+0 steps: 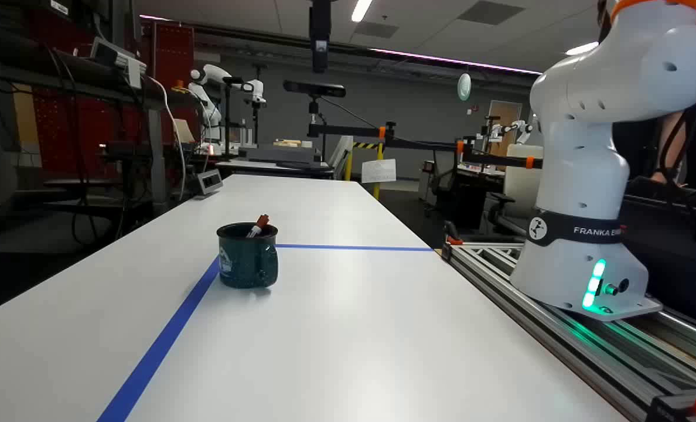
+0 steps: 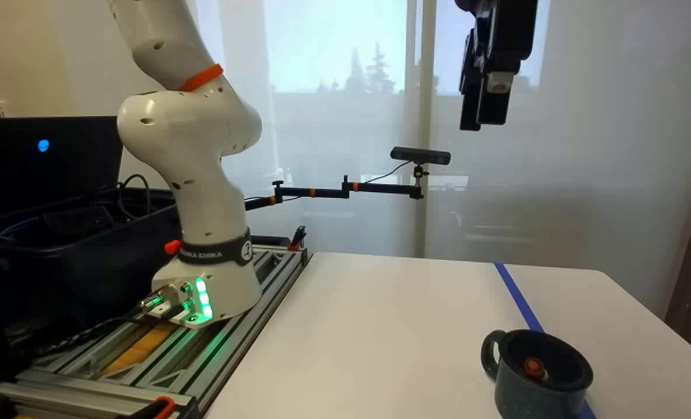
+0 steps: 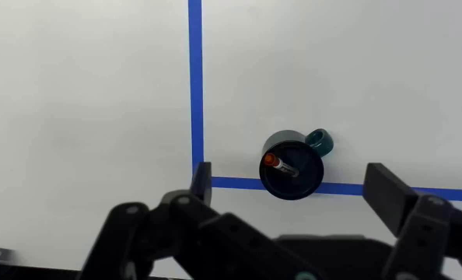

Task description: Remove the red marker from the green mug.

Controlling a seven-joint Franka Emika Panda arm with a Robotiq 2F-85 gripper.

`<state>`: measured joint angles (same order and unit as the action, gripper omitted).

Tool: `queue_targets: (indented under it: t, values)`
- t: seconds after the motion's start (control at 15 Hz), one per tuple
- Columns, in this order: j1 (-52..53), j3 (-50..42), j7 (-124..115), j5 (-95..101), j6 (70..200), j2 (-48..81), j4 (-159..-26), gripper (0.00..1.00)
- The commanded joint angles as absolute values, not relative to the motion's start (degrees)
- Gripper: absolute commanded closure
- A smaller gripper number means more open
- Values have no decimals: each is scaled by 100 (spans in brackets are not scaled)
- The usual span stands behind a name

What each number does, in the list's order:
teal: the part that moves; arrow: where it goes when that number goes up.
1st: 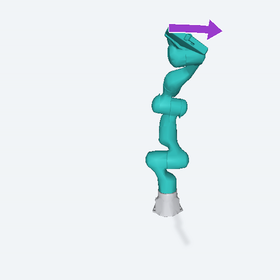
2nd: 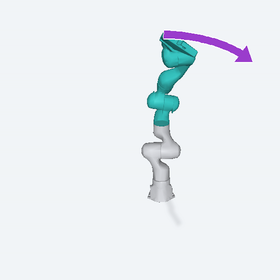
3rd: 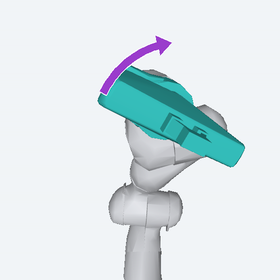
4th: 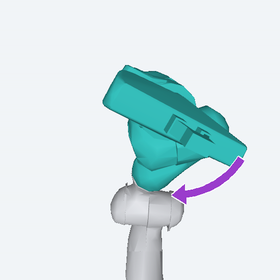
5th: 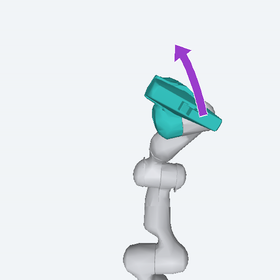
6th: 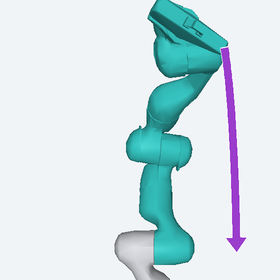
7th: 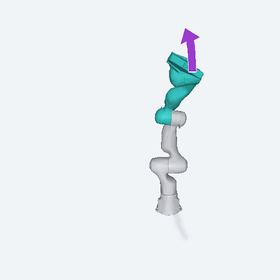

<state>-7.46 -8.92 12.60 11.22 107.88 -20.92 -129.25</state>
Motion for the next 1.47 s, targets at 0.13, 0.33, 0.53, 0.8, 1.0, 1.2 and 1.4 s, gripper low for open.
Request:
queue_targets:
  t: [0.13, 0.33, 0.53, 0.8, 1.0, 1.2, 1.4]
  values:
    - [-730, -904, 1256, 1125, 10774, -2093, -12889, 0]
    - [-730, -904, 1256, 1125, 10774, -2093, -12888, 0]
    - [-701, -961, 1436, 1068, 10790, -1920, -12839, 0]
    - [-610, -1131, 2330, 853, 10841, -1210, -12687, 0]
    - [-611, -1184, 3047, 602, 10962, -645, -12603, 0]
    - [-670, -1114, 3564, 471, 10987, -166, -12433, 0]
    - [-715, -1002, 3811, 570, 10983, 193, -12217, 0]
